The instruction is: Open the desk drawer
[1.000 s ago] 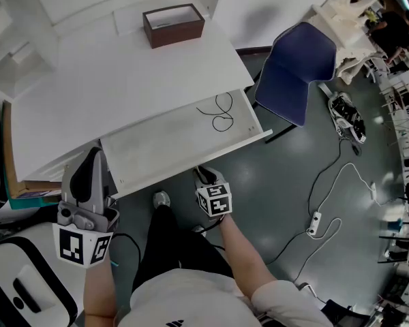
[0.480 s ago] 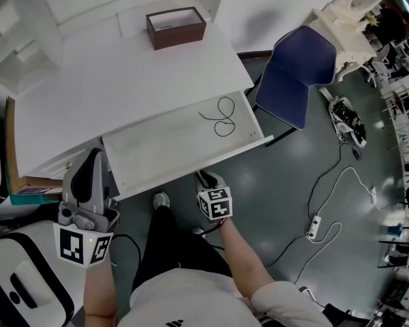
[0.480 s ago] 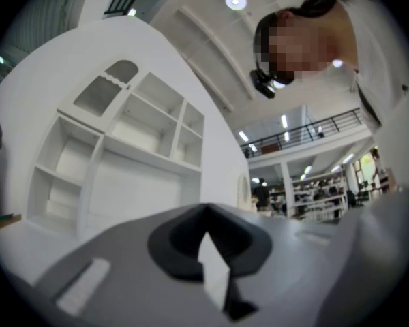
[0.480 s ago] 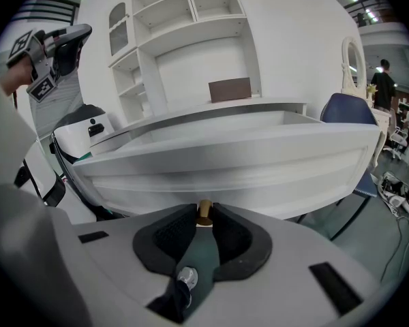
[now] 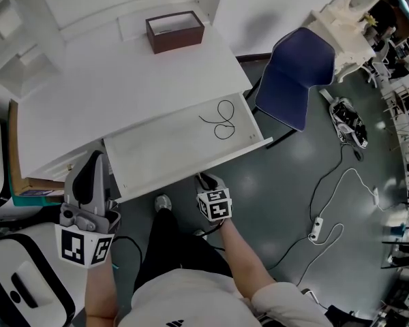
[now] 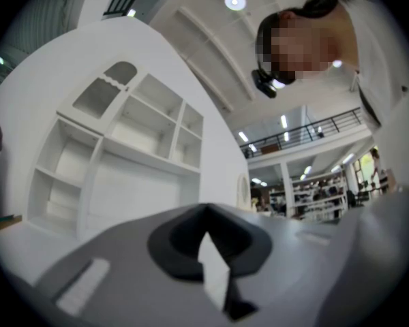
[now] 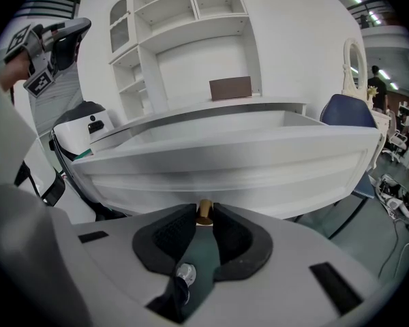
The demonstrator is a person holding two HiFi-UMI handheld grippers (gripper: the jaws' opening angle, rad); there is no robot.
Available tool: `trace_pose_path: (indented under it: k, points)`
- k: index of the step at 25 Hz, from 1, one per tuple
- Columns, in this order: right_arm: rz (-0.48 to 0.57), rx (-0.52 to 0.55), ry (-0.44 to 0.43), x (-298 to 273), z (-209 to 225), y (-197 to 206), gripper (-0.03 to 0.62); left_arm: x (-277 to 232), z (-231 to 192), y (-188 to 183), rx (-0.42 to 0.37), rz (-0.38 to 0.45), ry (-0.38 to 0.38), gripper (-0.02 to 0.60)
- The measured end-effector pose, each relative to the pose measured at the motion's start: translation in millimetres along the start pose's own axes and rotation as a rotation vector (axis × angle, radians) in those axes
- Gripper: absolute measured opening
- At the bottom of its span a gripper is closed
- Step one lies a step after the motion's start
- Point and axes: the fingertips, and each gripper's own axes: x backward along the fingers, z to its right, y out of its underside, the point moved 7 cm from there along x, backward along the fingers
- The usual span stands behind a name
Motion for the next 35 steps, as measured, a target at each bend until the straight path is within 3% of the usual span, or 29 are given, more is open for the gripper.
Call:
trace_pose_path:
  k: [5, 9, 22, 35]
  points:
    - [0.019, -0.007, 0.007, 11, 0, -3, 0.082, -3, 4, -4, 0.001, 0.006, 0.008, 0.005]
    - [0.073, -0.023, 0.029, 31, 2, -9, 0.002, -5, 10, -7, 0.002, 0.009, 0.017, 0.005]
    - [0.284, -0.038, 0.037, 99, 5, -60, 0.002, -9, 30, -13, 0.004, -0.007, 0.056, 0.005]
    - [0.486, 0.054, 0.063, 163, 3, -122, 0.002, -15, 52, -20, 0.001, 0.0, 0.087, 0.005]
